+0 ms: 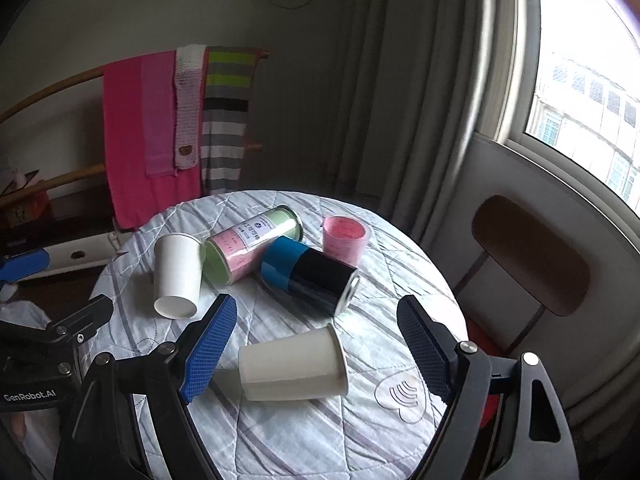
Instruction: Flip cup upright
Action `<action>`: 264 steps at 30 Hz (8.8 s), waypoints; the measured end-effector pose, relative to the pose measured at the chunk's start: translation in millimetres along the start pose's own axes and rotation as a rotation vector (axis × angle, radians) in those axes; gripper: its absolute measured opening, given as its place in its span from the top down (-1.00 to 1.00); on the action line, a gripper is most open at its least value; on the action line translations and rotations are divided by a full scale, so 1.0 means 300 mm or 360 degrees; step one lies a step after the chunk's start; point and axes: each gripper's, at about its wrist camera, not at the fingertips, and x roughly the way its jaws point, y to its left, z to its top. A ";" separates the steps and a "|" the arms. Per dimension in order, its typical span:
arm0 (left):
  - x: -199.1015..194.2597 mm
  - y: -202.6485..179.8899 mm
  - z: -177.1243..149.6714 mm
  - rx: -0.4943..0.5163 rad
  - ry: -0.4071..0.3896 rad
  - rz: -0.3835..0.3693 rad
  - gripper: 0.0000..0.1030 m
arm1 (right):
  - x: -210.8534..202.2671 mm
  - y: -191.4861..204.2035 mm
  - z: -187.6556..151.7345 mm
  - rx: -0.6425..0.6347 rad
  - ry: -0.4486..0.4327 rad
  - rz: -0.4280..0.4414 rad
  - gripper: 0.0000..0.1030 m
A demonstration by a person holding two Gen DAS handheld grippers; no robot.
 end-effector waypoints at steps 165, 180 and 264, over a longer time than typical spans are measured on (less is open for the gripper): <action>0.425 -0.167 0.098 0.0403 0.0576 0.0070 -0.48 | 0.159 -0.154 -0.205 0.0482 0.0361 0.0206 -0.57; 0.389 -0.231 0.199 0.0359 0.0356 -0.0018 -0.48 | 0.131 -0.178 -0.204 0.0505 0.0318 0.0207 -0.57; -0.386 -0.103 -0.143 0.0049 -0.0367 -0.0009 -1.00 | -0.406 -0.002 -0.206 0.0288 -0.0310 -0.0187 -0.58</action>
